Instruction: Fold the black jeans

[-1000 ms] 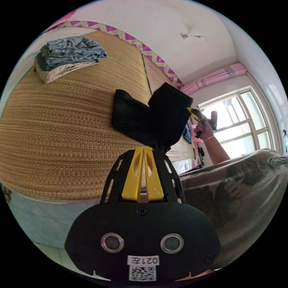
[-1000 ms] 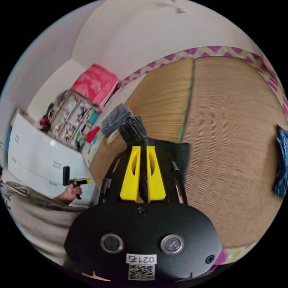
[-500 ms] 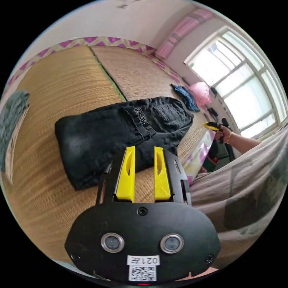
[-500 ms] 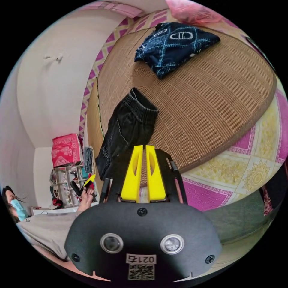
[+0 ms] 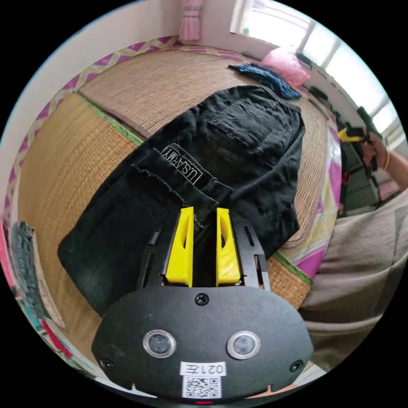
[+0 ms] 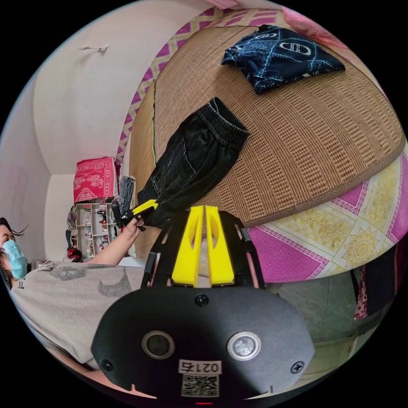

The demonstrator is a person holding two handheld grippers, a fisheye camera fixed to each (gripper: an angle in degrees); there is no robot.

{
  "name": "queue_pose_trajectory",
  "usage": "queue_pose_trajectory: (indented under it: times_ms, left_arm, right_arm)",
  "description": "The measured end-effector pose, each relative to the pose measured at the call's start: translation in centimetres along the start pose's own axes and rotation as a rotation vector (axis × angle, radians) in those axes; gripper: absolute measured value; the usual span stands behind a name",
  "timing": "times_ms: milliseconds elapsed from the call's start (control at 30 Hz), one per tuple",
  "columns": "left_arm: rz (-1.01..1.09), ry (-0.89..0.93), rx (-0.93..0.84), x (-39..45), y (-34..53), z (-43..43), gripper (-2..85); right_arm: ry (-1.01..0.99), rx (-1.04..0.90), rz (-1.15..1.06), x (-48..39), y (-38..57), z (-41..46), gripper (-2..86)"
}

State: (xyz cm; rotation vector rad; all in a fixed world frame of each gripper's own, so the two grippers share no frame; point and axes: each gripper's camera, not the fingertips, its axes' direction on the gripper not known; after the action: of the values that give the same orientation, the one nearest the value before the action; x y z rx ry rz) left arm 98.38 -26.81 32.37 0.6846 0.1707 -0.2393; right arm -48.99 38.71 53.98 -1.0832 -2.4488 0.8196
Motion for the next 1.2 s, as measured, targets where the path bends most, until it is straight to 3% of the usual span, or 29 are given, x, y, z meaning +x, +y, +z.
queue_pose_trajectory:
  times_ms: [100, 267, 333, 433, 567, 633, 700, 800, 1033, 1200]
  left_arm:
    - [-0.222, 0.237, 0.119, -5.7, 2.7, -0.7, 1.1]
    - [-0.379, 0.385, 0.448, -12.2, 9.8, -7.5, -0.6]
    - [-0.445, 0.362, 0.636, -15.9, 16.4, -13.8, -0.6]
    - [-0.596, 0.231, 0.781, -21.1, 27.4, -20.5, -0.1]
    - [-0.963, 0.044, 0.777, -27.7, 41.9, -22.2, 4.3]
    - [-1.244, 0.057, 0.764, -30.5, 51.3, -19.6, 9.5]
    - [-1.370, 0.082, 0.805, -30.7, 56.3, -17.7, 10.6]
    - [-1.365, 0.147, 0.876, -30.6, 58.7, -15.0, 10.1]
    - [-1.150, 0.283, 0.723, -32.2, 51.7, -10.3, 8.1]
    - [-0.977, 0.300, 0.637, -33.0, 45.2, -10.3, 7.2]
  right_arm:
    - [-0.013, -0.004, 0.015, 1.0, 0.9, 0.1, -0.2]
    - [-0.021, 0.004, 0.020, 1.5, 1.7, 0.2, -0.5]
    - [-0.025, 0.008, 0.012, 1.3, 1.8, 0.2, -0.5]
    - [-0.038, 0.002, 0.010, 1.2, 1.8, 0.8, -0.5]
    - [-0.058, -0.008, 0.034, 1.0, 1.9, 2.1, -0.5]
    - [-0.063, -0.016, 0.043, 0.4, 2.0, 2.7, -0.5]
    - [-0.067, -0.022, 0.038, -0.8, 2.2, 3.1, -0.5]
    - [-0.061, -0.032, 0.003, -3.4, 2.4, 3.4, -0.5]
    - [0.033, -0.034, -0.044, -8.2, 1.3, 4.6, 2.1]
    - [0.304, -0.092, -0.221, -12.8, -2.3, 5.8, 7.9]
